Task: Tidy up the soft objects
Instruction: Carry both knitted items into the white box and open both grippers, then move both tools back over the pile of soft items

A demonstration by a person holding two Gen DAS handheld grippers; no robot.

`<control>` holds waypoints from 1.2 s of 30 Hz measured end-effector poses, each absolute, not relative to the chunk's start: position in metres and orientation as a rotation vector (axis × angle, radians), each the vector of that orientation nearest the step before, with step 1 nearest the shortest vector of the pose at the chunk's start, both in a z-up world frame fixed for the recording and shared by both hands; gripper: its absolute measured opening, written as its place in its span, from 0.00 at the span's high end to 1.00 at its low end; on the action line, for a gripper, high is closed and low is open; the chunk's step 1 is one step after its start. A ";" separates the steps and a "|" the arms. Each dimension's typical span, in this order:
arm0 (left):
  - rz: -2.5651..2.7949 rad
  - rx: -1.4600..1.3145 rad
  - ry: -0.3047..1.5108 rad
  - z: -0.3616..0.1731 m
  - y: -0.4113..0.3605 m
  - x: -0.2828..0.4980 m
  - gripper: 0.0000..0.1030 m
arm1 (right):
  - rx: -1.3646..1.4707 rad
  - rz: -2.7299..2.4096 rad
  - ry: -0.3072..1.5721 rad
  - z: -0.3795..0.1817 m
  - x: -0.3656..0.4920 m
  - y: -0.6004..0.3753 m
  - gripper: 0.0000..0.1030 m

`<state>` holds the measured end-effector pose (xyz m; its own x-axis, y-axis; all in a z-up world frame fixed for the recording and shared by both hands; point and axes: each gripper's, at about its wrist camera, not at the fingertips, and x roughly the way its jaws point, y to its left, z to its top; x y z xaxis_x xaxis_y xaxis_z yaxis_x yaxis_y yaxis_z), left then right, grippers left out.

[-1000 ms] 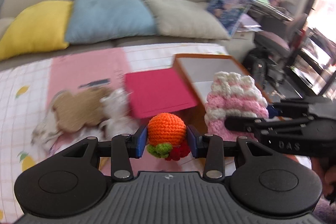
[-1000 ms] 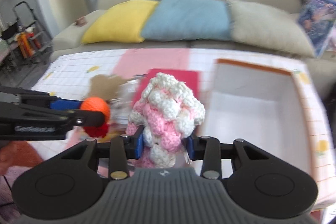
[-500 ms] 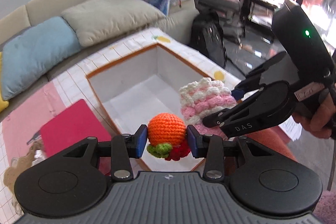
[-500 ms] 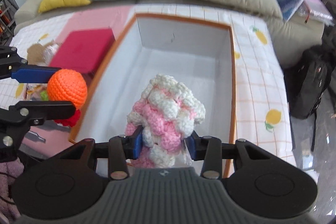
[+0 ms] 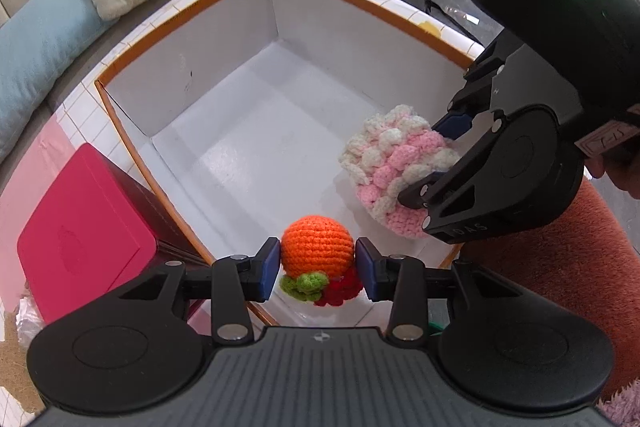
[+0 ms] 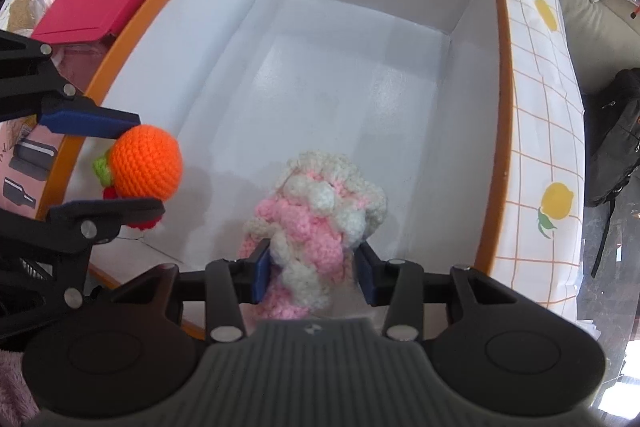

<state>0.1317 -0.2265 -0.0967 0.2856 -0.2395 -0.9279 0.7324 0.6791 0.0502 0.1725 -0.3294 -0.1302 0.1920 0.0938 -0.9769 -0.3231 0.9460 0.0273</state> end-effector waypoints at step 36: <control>-0.503 0.205 0.597 0.002 -0.120 0.072 0.26 | -0.159 0.185 0.815 -0.011 0.098 -0.280 0.09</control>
